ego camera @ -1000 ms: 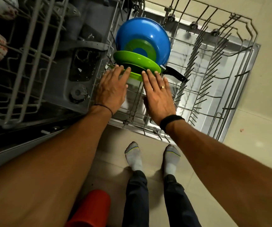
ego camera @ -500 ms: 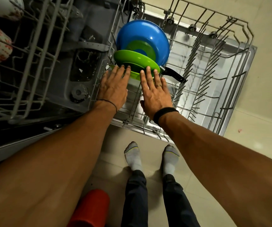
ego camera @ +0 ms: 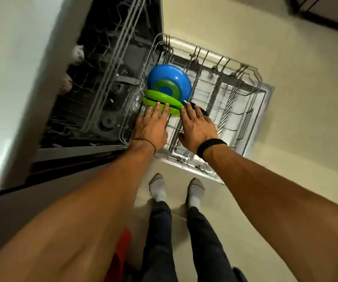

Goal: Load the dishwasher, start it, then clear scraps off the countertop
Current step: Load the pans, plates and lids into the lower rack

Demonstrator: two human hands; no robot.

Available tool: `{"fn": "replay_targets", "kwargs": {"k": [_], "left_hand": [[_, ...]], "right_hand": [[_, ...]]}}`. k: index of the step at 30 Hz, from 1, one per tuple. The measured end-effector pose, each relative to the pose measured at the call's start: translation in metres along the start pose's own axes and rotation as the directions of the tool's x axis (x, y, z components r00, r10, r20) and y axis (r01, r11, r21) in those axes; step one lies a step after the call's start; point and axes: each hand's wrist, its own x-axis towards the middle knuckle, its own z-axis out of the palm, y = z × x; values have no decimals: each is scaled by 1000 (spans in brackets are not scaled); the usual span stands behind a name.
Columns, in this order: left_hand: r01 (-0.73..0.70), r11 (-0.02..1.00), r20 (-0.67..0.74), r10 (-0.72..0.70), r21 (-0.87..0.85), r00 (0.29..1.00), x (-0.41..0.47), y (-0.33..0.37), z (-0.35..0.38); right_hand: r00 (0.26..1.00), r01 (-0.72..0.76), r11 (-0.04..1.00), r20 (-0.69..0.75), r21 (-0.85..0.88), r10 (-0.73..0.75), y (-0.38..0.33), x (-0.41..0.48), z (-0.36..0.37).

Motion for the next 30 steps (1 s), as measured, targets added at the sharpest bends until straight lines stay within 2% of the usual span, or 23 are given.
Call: {"fn": "replay_targets", "kwargs": {"k": [6,13,17,23,30], "left_hand": [[34,998,9,-34,-50,999,-96,39,-107],[71,994,-214,-87,-80,973,-189,62,-205],[87,992,-363,-116,-96,924,-224,66,-241],[153,976,-458,-210,-158,864,-266,51,-258],[333,899,-541,-438,-285,718,-340,-23,-256]], "right_hand": [[997,-11,999,-71,50,15,1,-106,-104],[963,64,997,-265,43,-50,-6,-209,-200],[923,130,991,-366,9,-118,-15,-240,-232],[865,232,971,-444,-59,-234,-46,-258,-255],[768,428,889,-454,-161,-452,-139,-267,-275]]}}
